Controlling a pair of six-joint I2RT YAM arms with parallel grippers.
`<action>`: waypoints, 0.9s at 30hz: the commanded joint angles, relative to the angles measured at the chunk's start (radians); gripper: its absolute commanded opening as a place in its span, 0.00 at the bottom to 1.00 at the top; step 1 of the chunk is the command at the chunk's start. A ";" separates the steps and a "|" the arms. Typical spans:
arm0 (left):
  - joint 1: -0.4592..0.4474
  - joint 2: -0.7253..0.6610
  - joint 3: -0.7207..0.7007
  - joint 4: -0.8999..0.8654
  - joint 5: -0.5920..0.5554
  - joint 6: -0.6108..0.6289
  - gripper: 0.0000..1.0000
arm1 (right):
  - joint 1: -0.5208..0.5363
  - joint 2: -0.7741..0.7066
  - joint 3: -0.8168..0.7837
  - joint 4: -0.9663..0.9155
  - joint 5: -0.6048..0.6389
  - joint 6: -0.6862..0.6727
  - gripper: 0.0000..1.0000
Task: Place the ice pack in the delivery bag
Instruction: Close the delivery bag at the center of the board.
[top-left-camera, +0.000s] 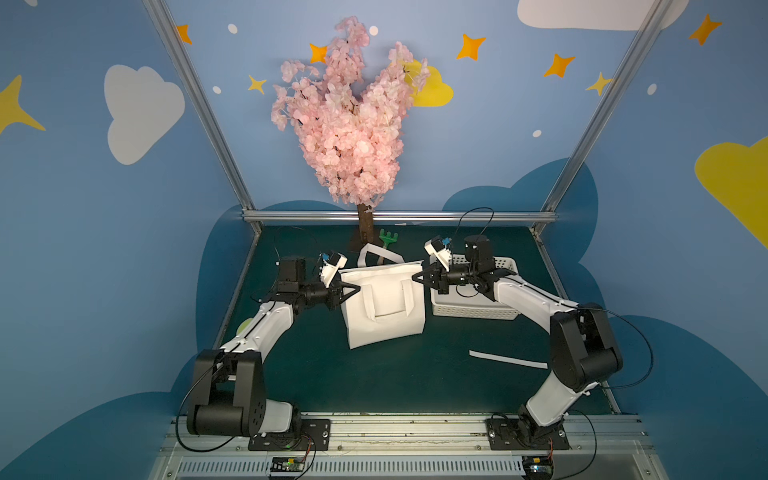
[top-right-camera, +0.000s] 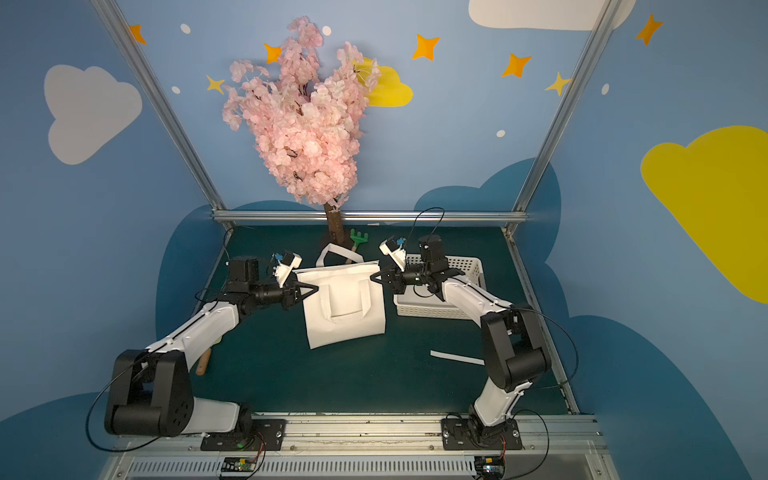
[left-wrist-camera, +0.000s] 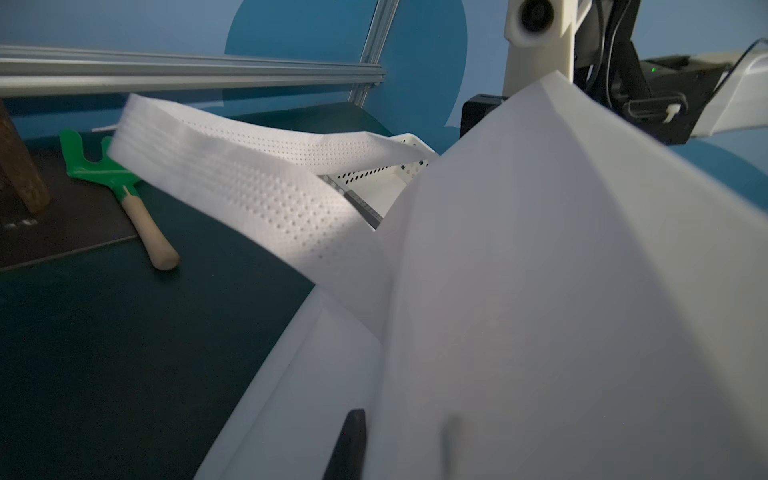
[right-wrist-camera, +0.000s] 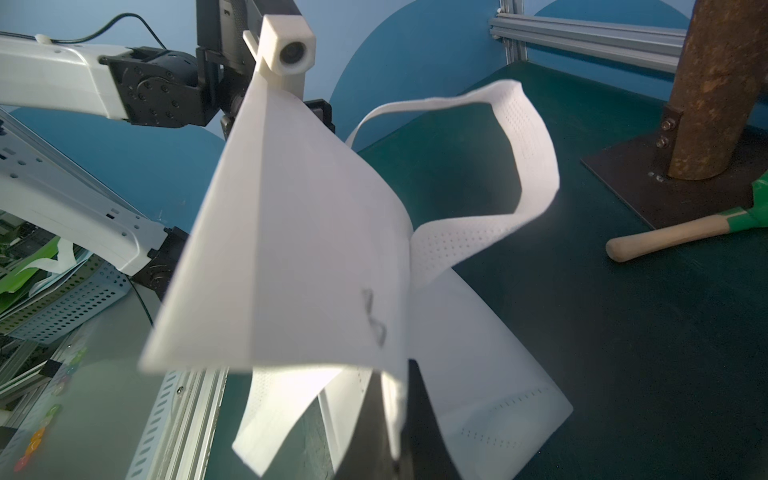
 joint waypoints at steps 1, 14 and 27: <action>-0.002 0.010 0.020 -0.026 0.021 -0.004 0.06 | -0.011 0.002 -0.008 0.080 -0.031 0.021 0.02; -0.004 -0.032 0.016 -0.036 0.132 0.035 0.03 | -0.019 0.076 0.013 0.201 -0.184 0.062 0.41; 0.003 0.003 0.047 -0.111 0.211 0.080 0.03 | -0.036 0.185 0.022 0.305 -0.291 0.112 0.20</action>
